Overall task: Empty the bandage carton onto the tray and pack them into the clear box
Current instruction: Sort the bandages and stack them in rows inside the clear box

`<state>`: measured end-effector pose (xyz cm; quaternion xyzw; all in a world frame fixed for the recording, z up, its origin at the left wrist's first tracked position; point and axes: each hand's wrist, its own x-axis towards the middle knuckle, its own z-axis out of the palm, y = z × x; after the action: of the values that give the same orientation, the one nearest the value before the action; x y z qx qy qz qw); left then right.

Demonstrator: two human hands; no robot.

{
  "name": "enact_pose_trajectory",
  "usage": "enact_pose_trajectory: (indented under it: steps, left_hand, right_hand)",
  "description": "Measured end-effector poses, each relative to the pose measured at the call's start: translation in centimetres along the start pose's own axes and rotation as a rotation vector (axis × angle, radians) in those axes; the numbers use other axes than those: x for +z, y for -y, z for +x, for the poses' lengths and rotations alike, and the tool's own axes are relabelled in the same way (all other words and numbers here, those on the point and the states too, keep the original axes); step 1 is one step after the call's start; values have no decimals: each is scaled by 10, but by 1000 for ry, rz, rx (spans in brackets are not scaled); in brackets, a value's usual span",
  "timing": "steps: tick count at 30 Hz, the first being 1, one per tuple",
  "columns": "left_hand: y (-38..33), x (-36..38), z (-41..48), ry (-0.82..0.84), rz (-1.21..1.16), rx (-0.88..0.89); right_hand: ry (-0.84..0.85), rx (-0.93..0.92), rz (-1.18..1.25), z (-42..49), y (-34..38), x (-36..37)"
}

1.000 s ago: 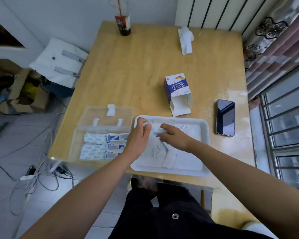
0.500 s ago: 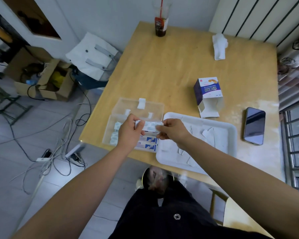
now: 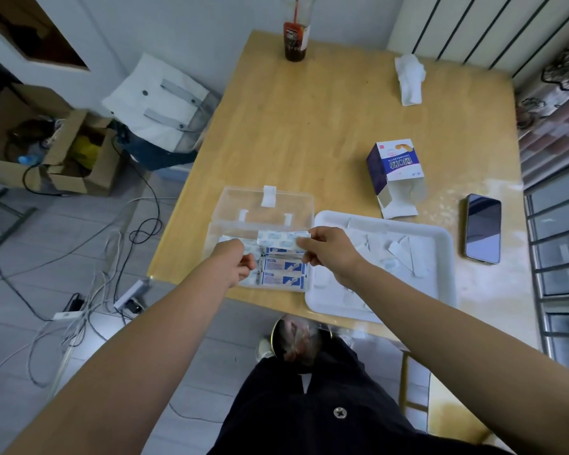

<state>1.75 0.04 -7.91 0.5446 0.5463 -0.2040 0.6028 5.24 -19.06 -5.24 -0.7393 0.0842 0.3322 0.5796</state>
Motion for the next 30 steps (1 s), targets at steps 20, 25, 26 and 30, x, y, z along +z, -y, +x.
enact_pose_trajectory:
  steps: [20,25,26,30]
  left_hand:
    - [-1,-23,-27,100,272,367]
    - [6,-39,-26,-10,415,636]
    - [7,-40,-26,-15,423,656]
    - [10,-53,-26,-21,443,680]
  right_hand:
    - [52,64,-63,3,14,39]
    - [92,37,-105,4,18,59]
    - [97,23,-129,5,17,62]
    - [104,-68,-274,6,14,75]
